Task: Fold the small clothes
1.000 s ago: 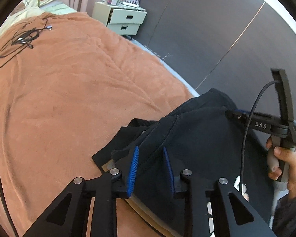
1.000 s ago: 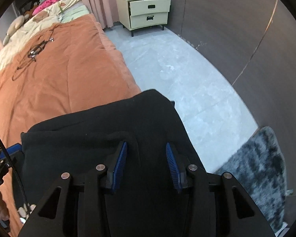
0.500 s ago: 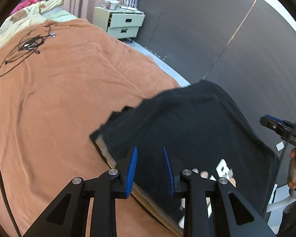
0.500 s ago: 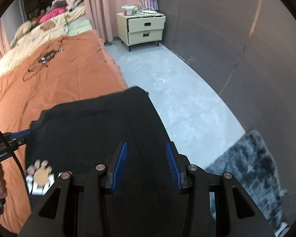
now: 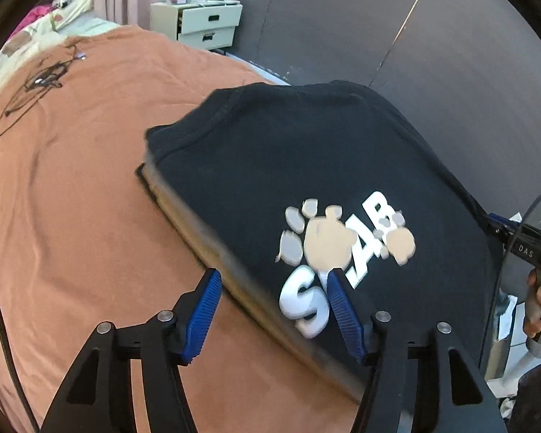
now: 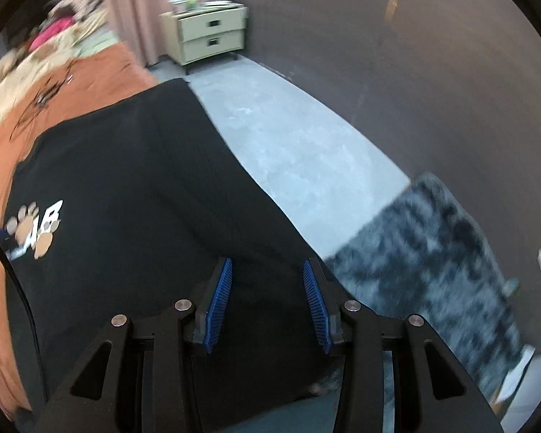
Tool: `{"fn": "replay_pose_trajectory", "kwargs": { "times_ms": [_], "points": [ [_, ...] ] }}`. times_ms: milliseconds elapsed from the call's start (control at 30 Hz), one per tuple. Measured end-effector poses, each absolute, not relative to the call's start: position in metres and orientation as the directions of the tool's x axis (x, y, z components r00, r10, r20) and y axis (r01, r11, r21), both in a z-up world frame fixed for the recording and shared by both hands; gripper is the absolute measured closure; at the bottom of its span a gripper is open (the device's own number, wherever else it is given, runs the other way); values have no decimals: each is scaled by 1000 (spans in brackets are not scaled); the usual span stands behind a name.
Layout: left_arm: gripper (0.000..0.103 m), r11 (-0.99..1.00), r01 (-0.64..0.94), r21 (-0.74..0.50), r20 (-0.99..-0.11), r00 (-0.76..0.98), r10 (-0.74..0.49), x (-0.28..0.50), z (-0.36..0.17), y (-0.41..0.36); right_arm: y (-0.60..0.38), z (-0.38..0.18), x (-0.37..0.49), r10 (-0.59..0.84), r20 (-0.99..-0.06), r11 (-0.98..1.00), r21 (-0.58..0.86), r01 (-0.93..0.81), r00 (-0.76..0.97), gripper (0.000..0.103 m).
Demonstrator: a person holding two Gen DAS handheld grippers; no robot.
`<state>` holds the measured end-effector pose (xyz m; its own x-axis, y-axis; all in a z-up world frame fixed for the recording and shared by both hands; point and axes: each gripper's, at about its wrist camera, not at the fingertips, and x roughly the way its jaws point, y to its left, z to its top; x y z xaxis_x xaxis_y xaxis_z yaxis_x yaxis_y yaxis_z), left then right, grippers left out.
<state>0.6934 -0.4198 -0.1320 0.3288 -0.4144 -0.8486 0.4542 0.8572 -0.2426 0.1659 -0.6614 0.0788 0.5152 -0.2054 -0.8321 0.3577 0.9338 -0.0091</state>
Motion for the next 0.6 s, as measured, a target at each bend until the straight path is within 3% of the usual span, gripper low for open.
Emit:
{"fn": "replay_pose_trajectory", "kwargs": {
  "times_ms": [100, 367, 433, 467, 500, 600],
  "points": [
    [40, 861, 446, -244, -840, 347, -417, 683, -115, -399, -653, 88, 152, -273, -822, 919, -68, 389, 499, 65],
    [40, 868, 417, -268, -797, 410, -443, 628, -54, -346, -620, 127, 97, -220, -785, 926, 18, 377, 580, 64],
    [40, 869, 418, -266, -790, 422, -445, 611, -39, -336, -611, 136, 76, -212, -771, 928, 34, 371, 600, 52],
    [40, 870, 417, -263, -787, 429, -444, 604, -32, -332, -606, 140, 64, -214, -761, 927, 38, 372, 612, 38],
    [39, 871, 416, -261, -783, 437, -443, 596, -27, -327, -602, 146, 52, -220, -750, 927, 40, 374, 624, 31],
    [21, 875, 406, -264, -763, 467, -446, 568, -8, -308, -585, 157, 17, -202, -731, 929, 68, 364, 651, 25]
  ]
}}
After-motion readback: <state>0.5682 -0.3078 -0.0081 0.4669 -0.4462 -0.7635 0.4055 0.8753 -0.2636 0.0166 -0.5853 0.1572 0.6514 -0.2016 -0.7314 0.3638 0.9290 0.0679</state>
